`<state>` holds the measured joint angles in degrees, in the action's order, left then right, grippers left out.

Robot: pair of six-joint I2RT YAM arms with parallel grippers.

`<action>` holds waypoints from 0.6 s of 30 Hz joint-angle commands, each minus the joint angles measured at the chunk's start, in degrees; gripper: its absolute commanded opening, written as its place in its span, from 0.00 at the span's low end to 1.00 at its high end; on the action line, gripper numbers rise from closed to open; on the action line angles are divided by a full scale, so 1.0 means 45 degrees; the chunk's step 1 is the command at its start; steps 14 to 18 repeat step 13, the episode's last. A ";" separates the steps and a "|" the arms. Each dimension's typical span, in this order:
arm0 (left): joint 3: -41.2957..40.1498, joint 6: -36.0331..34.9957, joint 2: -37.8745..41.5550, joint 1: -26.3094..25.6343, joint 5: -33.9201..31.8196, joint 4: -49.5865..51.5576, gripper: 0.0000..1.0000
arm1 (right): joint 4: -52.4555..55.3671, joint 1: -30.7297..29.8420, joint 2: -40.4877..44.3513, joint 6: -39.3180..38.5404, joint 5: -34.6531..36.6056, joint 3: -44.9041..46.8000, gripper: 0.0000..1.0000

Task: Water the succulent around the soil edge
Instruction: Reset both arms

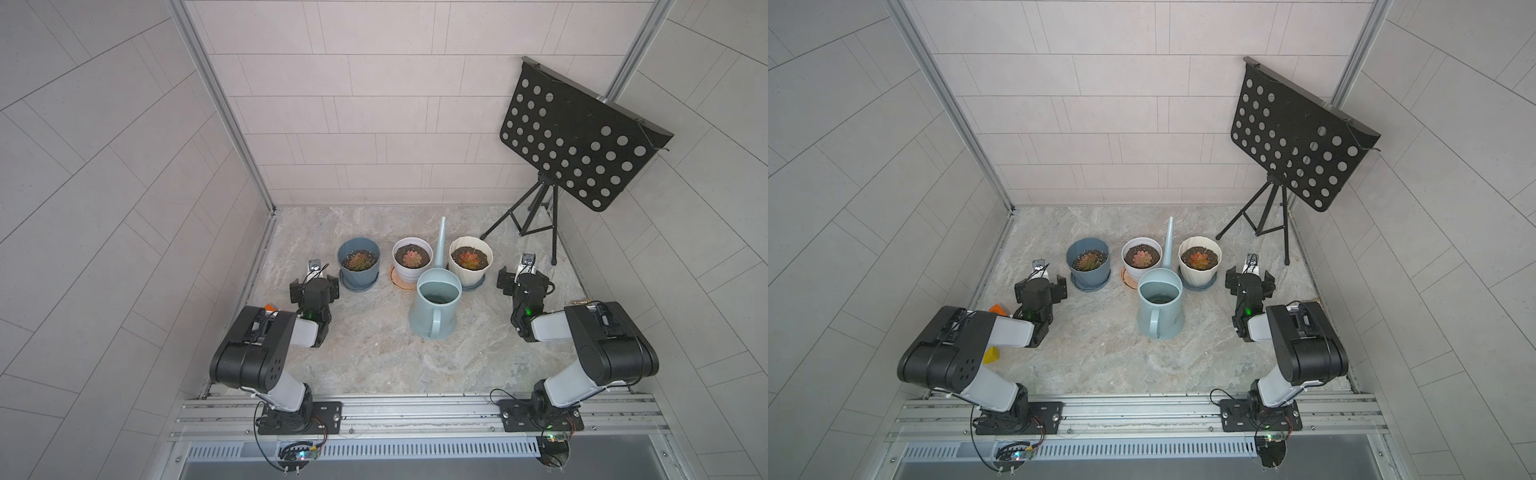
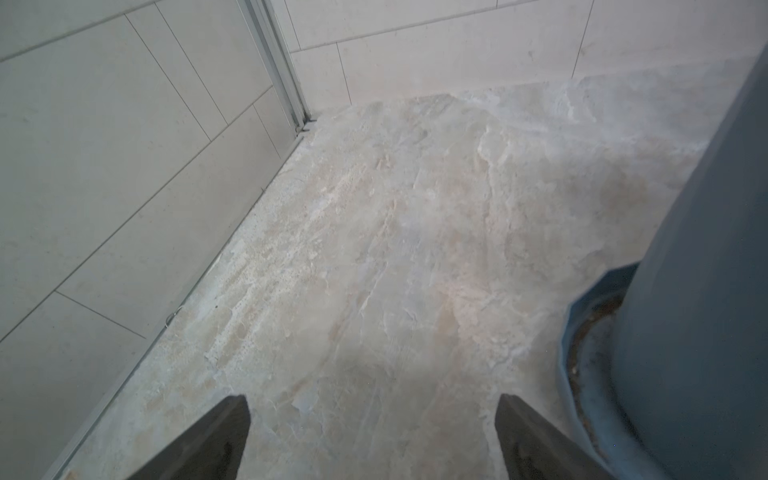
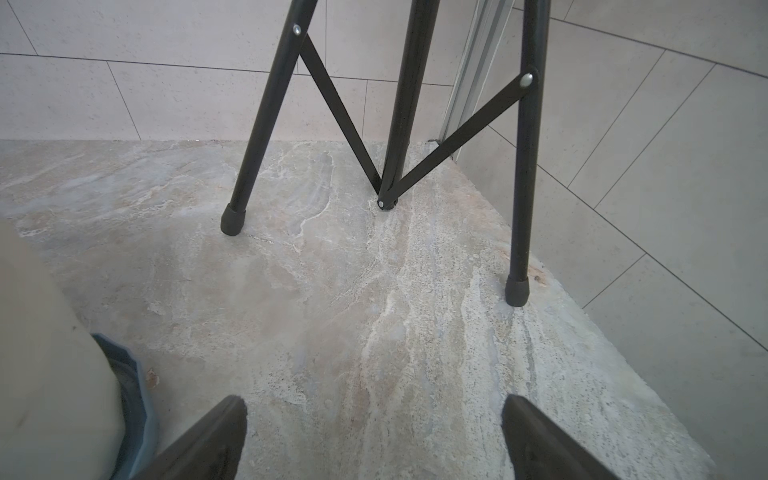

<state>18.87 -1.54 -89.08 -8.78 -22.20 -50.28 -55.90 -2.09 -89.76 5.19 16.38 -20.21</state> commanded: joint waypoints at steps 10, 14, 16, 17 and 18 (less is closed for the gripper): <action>0.0834 0.0288 0.0237 0.0387 0.0361 0.0470 1.00 | 0.0674 0.0171 0.0029 -0.0304 -0.1741 -0.0297 1.00; 0.0894 0.0338 0.0260 0.0396 0.0334 0.0645 1.00 | 0.0663 0.0176 0.0024 -0.0294 -0.1741 -0.0298 1.00; 0.0894 0.0338 0.0260 0.0396 0.0334 0.0645 1.00 | 0.0663 0.0176 0.0024 -0.0294 -0.1741 -0.0298 1.00; 0.0894 0.0338 0.0260 0.0396 0.0334 0.0645 1.00 | 0.0663 0.0176 0.0024 -0.0294 -0.1741 -0.0298 1.00; 0.0894 0.0338 0.0260 0.0396 0.0334 0.0645 1.00 | 0.0663 0.0176 0.0024 -0.0294 -0.1741 -0.0298 1.00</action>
